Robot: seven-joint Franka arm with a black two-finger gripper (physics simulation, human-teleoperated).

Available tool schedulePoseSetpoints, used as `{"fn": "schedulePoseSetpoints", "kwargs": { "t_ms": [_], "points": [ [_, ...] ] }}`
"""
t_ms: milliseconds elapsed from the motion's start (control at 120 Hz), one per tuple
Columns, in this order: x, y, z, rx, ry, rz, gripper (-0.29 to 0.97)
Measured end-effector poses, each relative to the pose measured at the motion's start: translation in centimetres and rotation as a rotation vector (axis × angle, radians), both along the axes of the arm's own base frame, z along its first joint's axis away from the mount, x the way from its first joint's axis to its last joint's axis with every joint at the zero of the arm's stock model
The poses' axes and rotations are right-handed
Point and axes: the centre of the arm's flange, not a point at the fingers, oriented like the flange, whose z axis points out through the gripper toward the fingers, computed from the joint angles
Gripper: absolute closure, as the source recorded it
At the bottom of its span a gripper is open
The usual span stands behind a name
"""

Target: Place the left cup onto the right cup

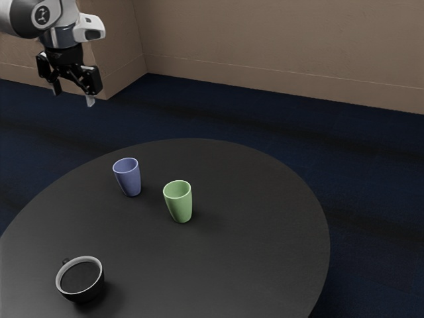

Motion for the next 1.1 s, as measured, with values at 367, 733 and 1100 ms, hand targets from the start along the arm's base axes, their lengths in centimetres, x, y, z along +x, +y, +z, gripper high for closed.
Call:
{"fn": "schedulePoseSetpoints", "kwargs": {
  "t_ms": [367, 733, 1100],
  "points": [
    [0.8, 2.1, -2.5, 0.000, 0.038, 0.043, 0.00],
    [5.5, 5.4, -16.3, -0.075, 0.208, 0.119, 0.00],
    [8.1, 7.3, -24.9, -0.147, 0.146, 0.157, 0.00]
  ]
}}
